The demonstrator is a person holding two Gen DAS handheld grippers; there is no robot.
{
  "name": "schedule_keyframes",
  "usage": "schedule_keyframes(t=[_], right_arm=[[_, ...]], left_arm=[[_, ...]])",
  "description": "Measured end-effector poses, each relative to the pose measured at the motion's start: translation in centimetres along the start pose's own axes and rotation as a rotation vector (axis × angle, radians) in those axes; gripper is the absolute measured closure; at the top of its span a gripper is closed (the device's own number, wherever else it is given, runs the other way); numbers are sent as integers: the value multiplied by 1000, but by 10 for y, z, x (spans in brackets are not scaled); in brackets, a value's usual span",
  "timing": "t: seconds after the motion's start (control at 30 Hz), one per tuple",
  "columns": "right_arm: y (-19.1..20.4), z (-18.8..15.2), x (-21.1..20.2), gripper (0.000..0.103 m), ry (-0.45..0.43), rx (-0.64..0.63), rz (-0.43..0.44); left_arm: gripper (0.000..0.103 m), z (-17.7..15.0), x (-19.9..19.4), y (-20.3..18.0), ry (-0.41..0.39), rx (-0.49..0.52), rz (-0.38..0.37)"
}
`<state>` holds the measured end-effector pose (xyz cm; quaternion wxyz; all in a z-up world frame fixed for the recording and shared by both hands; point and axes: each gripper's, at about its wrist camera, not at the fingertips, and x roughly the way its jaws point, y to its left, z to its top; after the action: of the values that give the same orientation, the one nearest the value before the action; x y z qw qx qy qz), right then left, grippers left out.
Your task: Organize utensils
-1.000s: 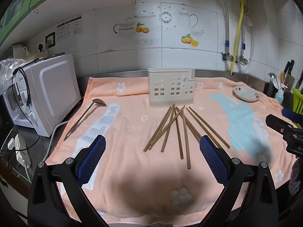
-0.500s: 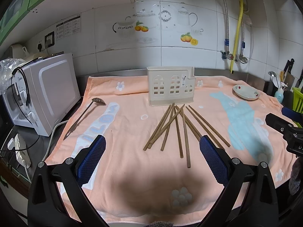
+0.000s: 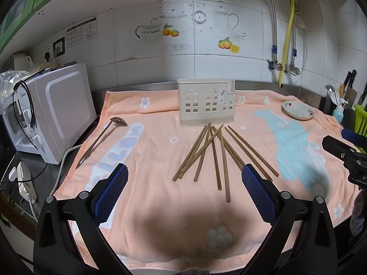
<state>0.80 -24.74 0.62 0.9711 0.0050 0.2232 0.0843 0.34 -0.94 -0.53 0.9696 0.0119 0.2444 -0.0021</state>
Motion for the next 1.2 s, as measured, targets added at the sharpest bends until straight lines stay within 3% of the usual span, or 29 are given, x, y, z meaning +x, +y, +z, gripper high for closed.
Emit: schedule_keyframes(t=[1.2], right_arm=[[4,-5,6,6,8,3,4]], left_arm=[[5,0,2,1,11,1,-1]])
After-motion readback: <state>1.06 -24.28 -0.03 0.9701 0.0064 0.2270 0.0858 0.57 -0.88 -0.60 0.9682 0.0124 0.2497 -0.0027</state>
